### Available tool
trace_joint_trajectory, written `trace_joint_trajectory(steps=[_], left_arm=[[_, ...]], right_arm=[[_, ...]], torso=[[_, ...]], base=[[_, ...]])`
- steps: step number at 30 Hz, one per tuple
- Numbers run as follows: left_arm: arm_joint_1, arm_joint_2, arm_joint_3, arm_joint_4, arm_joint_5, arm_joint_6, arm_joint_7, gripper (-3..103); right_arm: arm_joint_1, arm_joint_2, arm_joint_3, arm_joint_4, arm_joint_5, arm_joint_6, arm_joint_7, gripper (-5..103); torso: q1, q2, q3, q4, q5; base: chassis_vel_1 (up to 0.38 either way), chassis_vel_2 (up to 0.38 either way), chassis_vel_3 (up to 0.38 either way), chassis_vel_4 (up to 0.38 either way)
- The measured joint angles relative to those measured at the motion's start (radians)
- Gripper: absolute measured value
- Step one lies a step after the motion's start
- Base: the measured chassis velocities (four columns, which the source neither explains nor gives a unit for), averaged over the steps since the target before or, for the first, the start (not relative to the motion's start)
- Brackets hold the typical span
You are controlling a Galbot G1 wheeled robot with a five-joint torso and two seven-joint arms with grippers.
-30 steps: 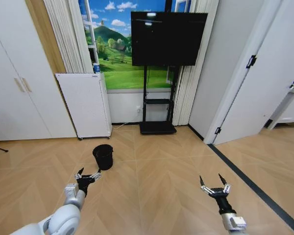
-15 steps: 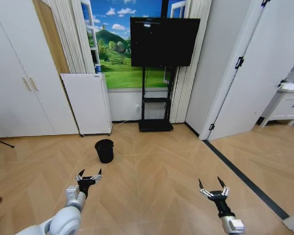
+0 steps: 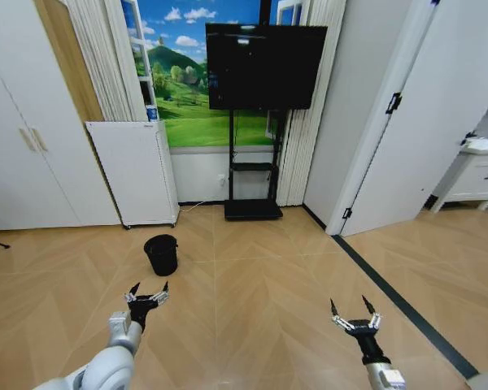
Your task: Pick up the trash bin and place the garbage on the floor into it.
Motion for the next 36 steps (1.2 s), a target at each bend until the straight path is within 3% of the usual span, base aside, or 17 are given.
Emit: trace_joint_trajectory(steps=[3, 5, 6, 7, 8, 10, 11, 12, 15, 16, 20, 36], left_arm=[[-0.023, 0.029, -0.008, -0.014, -0.031, 0.015, -0.01, 100], [-0.056, 0.07, -0.007, -0.031, -0.058, 0.033, -0.011, 100], [-0.056, 0.07, -0.007, -0.031, -0.058, 0.033, -0.011, 100], [-0.074, 0.093, -0.005, -0.041, -0.072, 0.043, -0.006, 100], [-0.074, 0.093, -0.005, -0.041, -0.072, 0.043, -0.006, 100], [-0.083, 0.108, -0.007, -0.05, -0.089, 0.045, 0.009, 100], [-0.083, 0.108, -0.007, -0.05, -0.089, 0.045, 0.009, 100], [-0.085, 0.113, -0.014, -0.05, -0.092, 0.044, 0.02, 100], [-0.087, 0.113, -0.02, -0.048, -0.092, 0.044, 0.029, 100], [-0.09, 0.112, -0.031, -0.042, -0.092, 0.041, 0.039, 100], [-0.094, 0.098, -0.061, -0.037, -0.104, 0.042, 0.074, 100], [-0.104, 0.07, -0.074, -0.085, -0.143, 0.052, 0.09, 100]], right_arm=[[-0.008, -0.046, -0.007, 0.045, 0.08, -0.058, 0.014, 100], [-0.01, -0.155, -0.028, 0.085, 0.198, -0.138, 0.022, 100], [-0.01, -0.155, -0.028, 0.085, 0.198, -0.138, 0.022, 100], [0.01, -0.253, -0.051, 0.107, 0.262, -0.188, 0.028, 100], [0.01, -0.253, -0.051, 0.107, 0.262, -0.188, 0.028, 100], [0.062, -0.359, -0.084, 0.139, 0.334, -0.24, 0.044, 100], [0.062, -0.359, -0.084, 0.139, 0.334, -0.24, 0.044, 100], [0.114, -0.421, -0.119, 0.159, 0.391, -0.277, 0.055, 100], [0.165, -0.452, -0.159, 0.167, 0.427, -0.297, 0.066, 100], [0.236, -0.482, -0.21, 0.176, 0.481, -0.327, 0.078, 100], [0.364, -0.5, -0.28, 0.191, 0.559, -0.365, 0.098, 100], [0.358, -0.502, -0.226, 0.237, 0.583, -0.347, 0.108, 100]], torso=[[0.0, 0.0, 0.0, 0.0002, -0.0003], [0.0, 0.0, 0.0, 0.0001, 0.0], [0.0, 0.0, 0.0, 0.0001, 0.0], [0.0, 0.0, 0.0, 0.0004, -0.0001], [0.0, 0.0, 0.0, 0.0004, -0.0001], [0.0, 0.0, 0.0, 0.0003, -0.0002], [0.0, 0.0, 0.0, 0.0003, -0.0002], [0.0, 0.0, 0.0, 0.0006, -0.0002], [0.0, 0.0, 0.0, 0.0005, -0.0005], [0.0, 0.0, 0.0, 0.0006, -0.0001], [0.0, 0.0, 0.0, 0.0006, -0.0002], [0.0, 0.0, 0.0, 0.0004, -0.0001]], base=[[0.0, 0.0, 0.0, 0.0], [0.0, 0.0, 0.0, 0.0], [0.0, 0.0, 0.0, 0.0], [0.0, 0.0, 0.0, 0.0], [0.0, 0.0, 0.0, 0.0], [0.0, 0.0, 0.0, 0.0], [0.0, 0.0, 0.0, 0.0], [0.0, 0.0, 0.0, 0.0], [0.0, 0.0, 0.0, 0.0], [0.0, 0.0, 0.0, 0.0], [0.0, 0.0, 0.0, 0.0], [0.0, 0.0, 0.0, 0.0]])
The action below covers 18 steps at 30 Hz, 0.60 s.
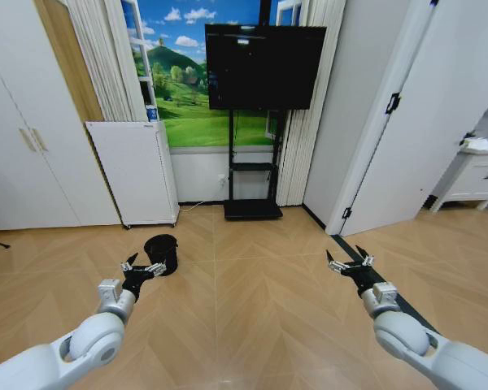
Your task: Pick up the trash bin and place the garbage on the floor into it.
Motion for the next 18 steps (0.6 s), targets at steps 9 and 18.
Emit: trace_joint_trajectory(steps=[9, 18], left_arm=[[0.004, -0.011, 0.007, -0.003, 0.014, 0.005, -0.024, 100], [0.004, -0.011, 0.008, -0.003, 0.015, 0.006, -0.025, 100]], right_arm=[[-0.012, -0.001, 0.0, -0.001, -0.001, 0.028, -0.029, 100], [-0.012, -0.001, 0.0, -0.002, -0.003, 0.028, -0.029, 100]], torso=[[0.0, 0.0, 0.0, -0.0001, 0.0], [0.0, 0.0, 0.0, -0.0001, -0.0001]], base=[[0.0, 0.0, 0.0, 0.0], [0.0, 0.0, 0.0, 0.0]])
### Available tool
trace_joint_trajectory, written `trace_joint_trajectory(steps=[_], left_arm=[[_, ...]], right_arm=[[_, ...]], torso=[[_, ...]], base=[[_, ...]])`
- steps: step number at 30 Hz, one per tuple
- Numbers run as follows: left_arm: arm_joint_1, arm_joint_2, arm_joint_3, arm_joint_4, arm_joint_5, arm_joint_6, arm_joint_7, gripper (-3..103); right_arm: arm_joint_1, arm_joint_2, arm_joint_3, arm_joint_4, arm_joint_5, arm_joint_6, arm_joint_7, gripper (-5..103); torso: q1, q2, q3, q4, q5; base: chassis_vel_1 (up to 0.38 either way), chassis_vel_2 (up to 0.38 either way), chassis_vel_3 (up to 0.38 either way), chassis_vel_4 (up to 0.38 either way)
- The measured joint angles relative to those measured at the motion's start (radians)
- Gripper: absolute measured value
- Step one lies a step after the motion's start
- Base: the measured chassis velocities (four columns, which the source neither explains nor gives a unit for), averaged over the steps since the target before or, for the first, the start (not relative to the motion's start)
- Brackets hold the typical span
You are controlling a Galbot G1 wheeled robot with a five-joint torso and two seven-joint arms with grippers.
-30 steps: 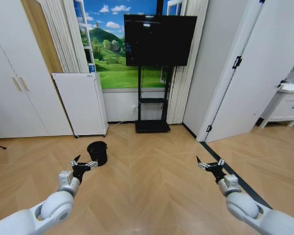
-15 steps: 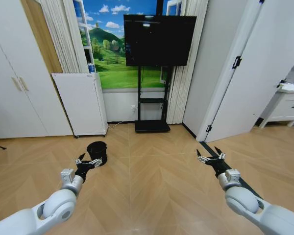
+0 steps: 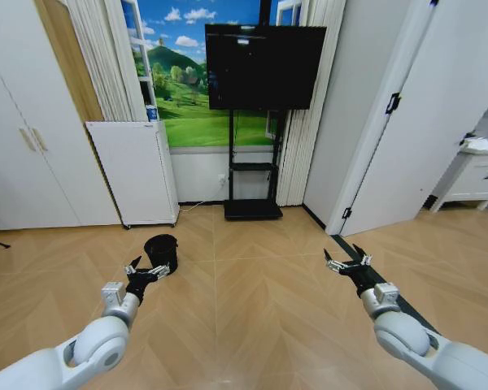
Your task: Pick up the trash bin and place the garbage on the floor into it.
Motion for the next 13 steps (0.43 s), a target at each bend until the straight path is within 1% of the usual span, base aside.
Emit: trace_joint_trajectory(steps=[13], left_arm=[[0.0, 0.001, 0.0, 0.001, 0.001, 0.0, -0.001, 100]], right_arm=[[0.0, 0.0, 0.0, -0.001, -0.001, 0.001, 0.0, 100]], torso=[[0.0, 0.0, 0.0, 0.0, 0.0]], base=[[0.0, 0.0, 0.0, 0.0]])
